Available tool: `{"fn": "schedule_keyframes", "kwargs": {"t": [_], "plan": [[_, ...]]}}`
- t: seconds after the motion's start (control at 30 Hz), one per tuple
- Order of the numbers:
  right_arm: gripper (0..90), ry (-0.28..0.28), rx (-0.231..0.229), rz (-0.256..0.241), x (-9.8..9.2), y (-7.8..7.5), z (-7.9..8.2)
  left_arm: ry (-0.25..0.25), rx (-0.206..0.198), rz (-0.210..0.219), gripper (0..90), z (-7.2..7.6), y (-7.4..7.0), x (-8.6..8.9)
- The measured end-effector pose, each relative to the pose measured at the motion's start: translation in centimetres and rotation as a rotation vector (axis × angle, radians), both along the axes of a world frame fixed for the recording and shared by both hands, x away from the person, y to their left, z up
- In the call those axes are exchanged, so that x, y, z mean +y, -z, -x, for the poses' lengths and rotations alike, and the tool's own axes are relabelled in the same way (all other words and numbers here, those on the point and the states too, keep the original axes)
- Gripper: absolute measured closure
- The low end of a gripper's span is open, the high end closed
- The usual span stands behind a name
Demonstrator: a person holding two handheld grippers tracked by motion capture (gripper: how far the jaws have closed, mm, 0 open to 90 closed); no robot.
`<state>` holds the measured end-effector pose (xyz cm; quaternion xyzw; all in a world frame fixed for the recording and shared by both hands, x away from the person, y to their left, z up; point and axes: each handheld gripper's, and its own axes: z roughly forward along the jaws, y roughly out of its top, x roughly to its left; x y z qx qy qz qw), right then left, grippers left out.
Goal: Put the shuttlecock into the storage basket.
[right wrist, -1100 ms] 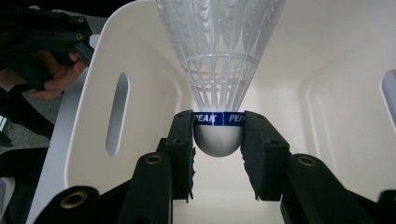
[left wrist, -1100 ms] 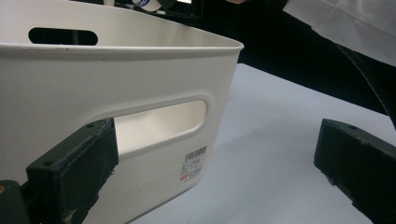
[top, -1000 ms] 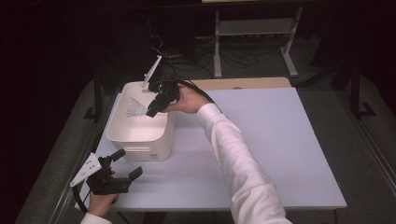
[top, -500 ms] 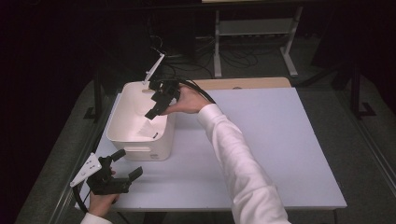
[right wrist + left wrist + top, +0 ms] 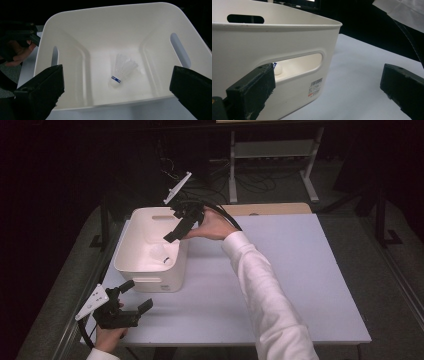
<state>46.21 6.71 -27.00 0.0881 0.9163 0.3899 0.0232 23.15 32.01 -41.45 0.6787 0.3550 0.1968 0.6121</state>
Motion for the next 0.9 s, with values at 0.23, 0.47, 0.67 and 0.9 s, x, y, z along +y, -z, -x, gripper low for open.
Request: {"fn": "schedule_keyframes", "kwargs": {"t": [0.23,0.47,0.67,0.9], "plan": [[0.0,0.024,0.0,-0.009,-1.8,0.2,0.0,-0.006,0.003,-0.001,0.0,0.0,0.0,0.0],[0.0,0.055,0.003,-0.021,-3.8,0.7,-0.2,-0.007,0.0,0.0,0.0,-0.1,0.1,0.0],[0.0,0.088,0.017,-0.023,-5.4,1.7,0.0,-0.004,0.001,-0.002,0.0,-0.1,0.1,0.0],[0.0,0.124,0.03,-0.03,-7.0,2.6,0.2,-0.004,0.002,-0.003,0.0,0.0,0.1,0.0]]}}
